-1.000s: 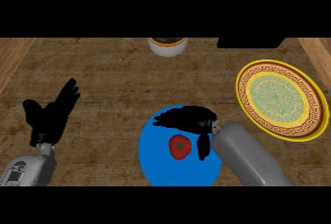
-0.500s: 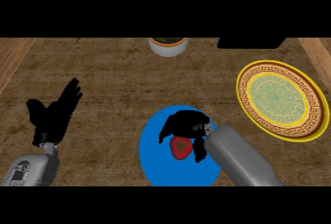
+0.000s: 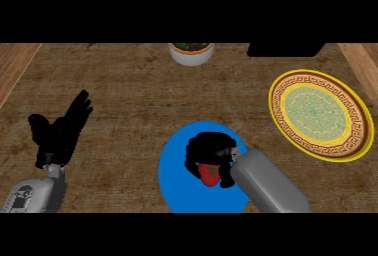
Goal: Pick the tomato from the plate and place it in the plate
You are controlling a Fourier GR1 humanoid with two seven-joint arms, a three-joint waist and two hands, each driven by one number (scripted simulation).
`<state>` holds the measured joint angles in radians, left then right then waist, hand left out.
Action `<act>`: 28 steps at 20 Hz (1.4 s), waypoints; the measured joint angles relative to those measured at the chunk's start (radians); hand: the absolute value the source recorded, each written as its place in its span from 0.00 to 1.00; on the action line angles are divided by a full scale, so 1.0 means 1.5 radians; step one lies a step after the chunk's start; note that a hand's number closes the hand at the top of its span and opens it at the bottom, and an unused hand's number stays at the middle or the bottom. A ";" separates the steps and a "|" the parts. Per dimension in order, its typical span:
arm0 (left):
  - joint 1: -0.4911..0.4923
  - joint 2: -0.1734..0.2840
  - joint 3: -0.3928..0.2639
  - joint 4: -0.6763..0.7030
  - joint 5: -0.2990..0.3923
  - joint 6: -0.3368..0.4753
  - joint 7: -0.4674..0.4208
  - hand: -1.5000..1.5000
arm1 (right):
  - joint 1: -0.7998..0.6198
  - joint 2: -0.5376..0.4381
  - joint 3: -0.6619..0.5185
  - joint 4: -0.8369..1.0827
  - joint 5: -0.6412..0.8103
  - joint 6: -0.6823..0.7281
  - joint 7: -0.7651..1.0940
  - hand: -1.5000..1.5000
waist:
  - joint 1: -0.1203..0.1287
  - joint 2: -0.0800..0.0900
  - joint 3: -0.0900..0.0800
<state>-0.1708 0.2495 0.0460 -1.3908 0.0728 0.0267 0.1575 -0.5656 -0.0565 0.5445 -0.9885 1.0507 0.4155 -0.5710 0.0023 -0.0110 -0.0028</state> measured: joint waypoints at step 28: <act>0.008 -0.009 0.009 -0.021 -0.010 0.003 0.013 0.50 | 0.397 -0.126 -0.402 -0.626 -0.257 -0.175 0.190 1.00 | -0.008 0.006 0.002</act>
<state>-0.1592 0.2366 0.0590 -1.4227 0.0584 0.0315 0.1764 0.0294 -0.2461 -0.0583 -1.9274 0.6645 0.1525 -0.2853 -0.0104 -0.0017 -0.0001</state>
